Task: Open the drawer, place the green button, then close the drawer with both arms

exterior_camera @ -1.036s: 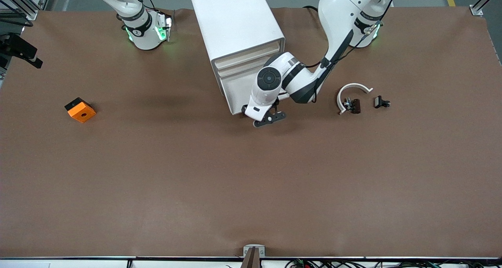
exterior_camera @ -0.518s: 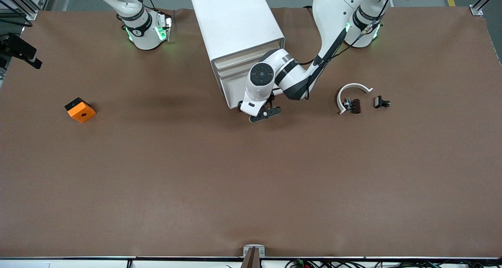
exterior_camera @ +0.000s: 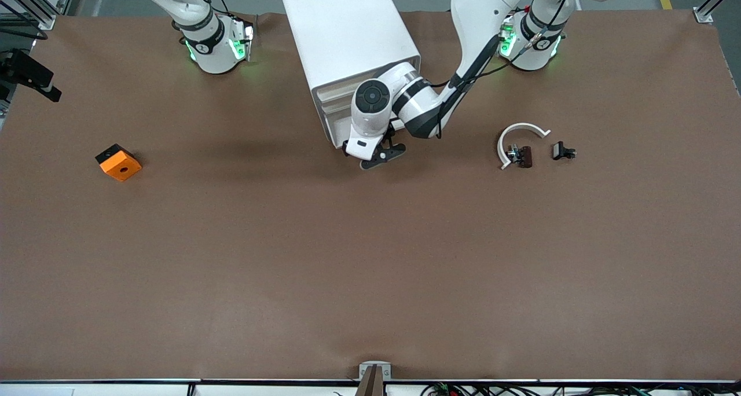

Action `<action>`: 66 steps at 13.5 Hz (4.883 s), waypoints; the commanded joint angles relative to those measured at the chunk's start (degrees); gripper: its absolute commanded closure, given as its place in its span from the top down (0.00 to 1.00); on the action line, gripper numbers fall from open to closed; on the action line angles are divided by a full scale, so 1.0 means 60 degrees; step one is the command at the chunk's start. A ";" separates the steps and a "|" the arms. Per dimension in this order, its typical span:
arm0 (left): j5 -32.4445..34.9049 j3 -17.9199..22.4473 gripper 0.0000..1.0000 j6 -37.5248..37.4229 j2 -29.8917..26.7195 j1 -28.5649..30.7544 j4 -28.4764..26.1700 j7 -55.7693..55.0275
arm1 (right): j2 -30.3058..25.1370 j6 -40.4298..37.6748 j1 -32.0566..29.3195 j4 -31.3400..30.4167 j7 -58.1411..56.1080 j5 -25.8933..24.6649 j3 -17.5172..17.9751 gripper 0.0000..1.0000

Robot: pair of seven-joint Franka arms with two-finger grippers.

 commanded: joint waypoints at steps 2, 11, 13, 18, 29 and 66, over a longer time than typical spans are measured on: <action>0.0062 -0.0128 1.00 -0.0051 -0.0002 -0.0231 0.0127 -0.0837 | -0.0006 0.0039 -0.0106 0.0070 -0.0125 -0.0006 0.0051 1.00; -0.1109 -0.0377 1.00 -0.0080 0.0071 -0.0466 0.0112 -0.1951 | -0.0006 0.0010 -0.0091 0.0055 -0.0125 -0.0006 0.0051 1.00; -0.1139 -0.0377 1.00 -0.0080 0.0086 -0.0524 0.0112 -0.2142 | -0.0006 0.0010 -0.0091 0.0055 -0.0125 -0.0006 0.0065 1.00; -0.1315 -0.0377 1.00 -0.0080 0.0100 -0.0510 0.0127 -0.2157 | -0.0006 0.0010 -0.0091 0.0040 -0.0125 -0.0006 0.0065 1.00; -0.0407 0.0238 1.00 -0.0066 -0.0075 0.0879 0.0903 -0.1443 | -0.0006 -0.0048 -0.0076 0.0026 -0.0125 -0.0006 0.0065 1.00; -0.0509 0.2651 1.00 -0.6335 -0.6741 0.6525 0.0478 1.2726 | -0.0020 -0.0063 -0.0076 0.0011 -0.0155 -0.0284 0.0080 1.00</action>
